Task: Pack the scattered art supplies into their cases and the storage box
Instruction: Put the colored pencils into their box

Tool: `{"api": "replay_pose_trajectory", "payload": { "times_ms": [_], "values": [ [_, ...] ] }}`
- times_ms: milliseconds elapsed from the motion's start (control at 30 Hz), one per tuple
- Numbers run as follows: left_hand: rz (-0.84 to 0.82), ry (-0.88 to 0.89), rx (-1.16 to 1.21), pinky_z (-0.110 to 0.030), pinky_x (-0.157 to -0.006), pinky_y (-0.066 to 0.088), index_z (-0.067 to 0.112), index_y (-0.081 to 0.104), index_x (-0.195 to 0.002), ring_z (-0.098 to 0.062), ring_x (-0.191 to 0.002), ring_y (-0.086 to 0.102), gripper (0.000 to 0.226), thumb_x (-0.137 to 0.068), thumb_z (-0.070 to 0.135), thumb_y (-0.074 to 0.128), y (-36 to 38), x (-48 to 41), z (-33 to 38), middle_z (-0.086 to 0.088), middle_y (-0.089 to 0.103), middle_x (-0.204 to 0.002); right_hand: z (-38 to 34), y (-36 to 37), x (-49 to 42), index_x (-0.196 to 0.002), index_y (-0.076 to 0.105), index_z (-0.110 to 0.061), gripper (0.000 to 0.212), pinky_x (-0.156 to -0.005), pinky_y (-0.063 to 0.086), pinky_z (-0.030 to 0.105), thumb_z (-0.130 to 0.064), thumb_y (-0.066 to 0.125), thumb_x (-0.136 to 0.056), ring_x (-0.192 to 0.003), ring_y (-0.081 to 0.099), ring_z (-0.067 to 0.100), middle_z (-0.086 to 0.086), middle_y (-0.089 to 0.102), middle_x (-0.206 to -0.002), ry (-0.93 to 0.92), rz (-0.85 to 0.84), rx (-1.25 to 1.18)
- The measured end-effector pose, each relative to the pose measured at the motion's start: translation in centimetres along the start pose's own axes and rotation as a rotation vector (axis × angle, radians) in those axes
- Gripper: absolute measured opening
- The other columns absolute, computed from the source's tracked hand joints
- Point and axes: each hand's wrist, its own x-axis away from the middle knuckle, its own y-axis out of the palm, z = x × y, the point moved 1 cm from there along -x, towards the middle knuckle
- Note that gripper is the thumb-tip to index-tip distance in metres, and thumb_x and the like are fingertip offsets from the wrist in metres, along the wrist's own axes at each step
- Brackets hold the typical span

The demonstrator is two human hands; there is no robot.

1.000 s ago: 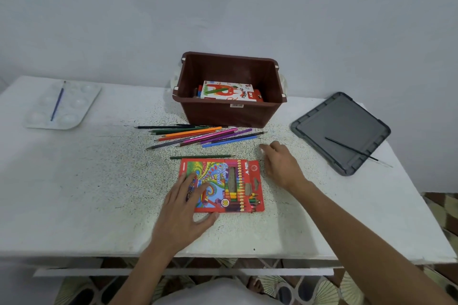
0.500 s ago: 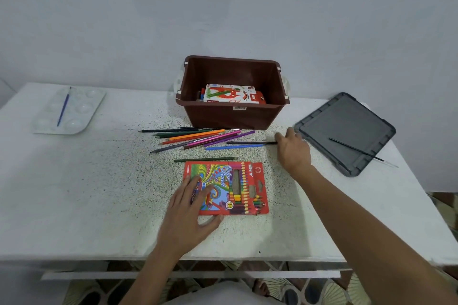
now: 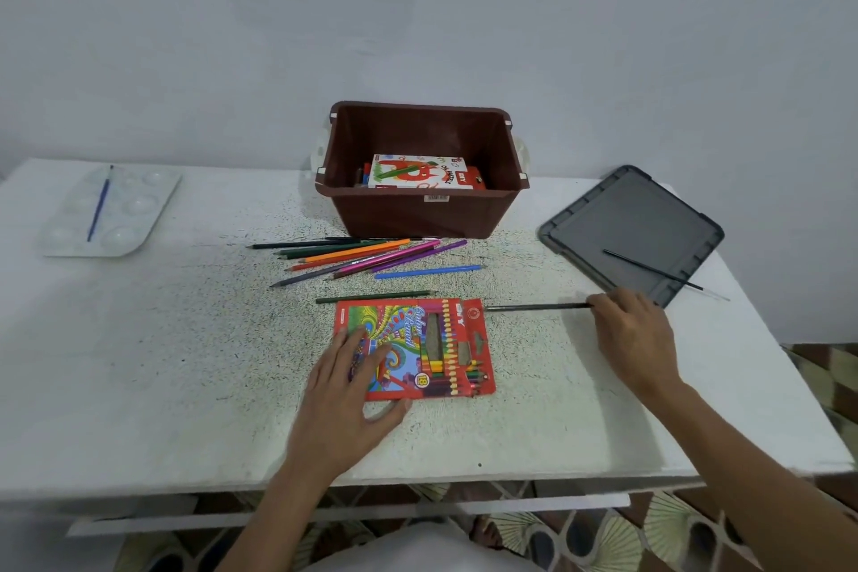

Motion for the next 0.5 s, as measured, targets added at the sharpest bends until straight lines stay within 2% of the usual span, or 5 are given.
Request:
{"api": "replay_pose_trajectory", "payload": {
  "times_ms": [133,267,500],
  "values": [
    [0.006,0.0,-0.004,-0.042,-0.114,0.025,0.033,0.049,-0.136,-0.018,-0.149,0.015,0.065,-0.082,0.07,0.051,0.0,0.0,0.1,0.002,0.029,-0.157,-0.3,-0.9,1.8,-0.098,0.074,-0.004,0.017,-0.061,0.045,0.04,0.0,0.073,-0.082,-0.071,0.058,0.035,0.015,0.064,-0.086,-0.052,0.063,-0.038],
    [0.018,0.008,0.005,-0.045,-0.112,0.03,0.032,0.05,-0.134,-0.021,-0.148,0.02,0.064,-0.081,0.068,0.054,0.0,0.0,0.1,-0.001,0.032,-0.155,-1.2,-0.7,2.9,-0.099,0.074,-0.006,0.019,-0.058,0.044,0.038,0.002,0.073,-0.081,-0.066,0.055,0.033,0.013,0.063,-0.087,-0.079,0.037,-0.083],
    [0.0,-0.004,0.011,-0.043,-0.112,0.025,0.033,0.047,-0.137,-0.02,-0.149,0.016,0.066,-0.082,0.069,0.052,-0.1,0.1,0.2,0.001,0.027,-0.158,-1.8,-0.5,3.8,-0.099,0.073,-0.008,0.022,-0.058,0.041,0.037,0.004,0.074,-0.08,-0.063,0.051,0.031,0.012,0.062,-0.087,-0.055,-0.005,-0.076]
  ]
}}
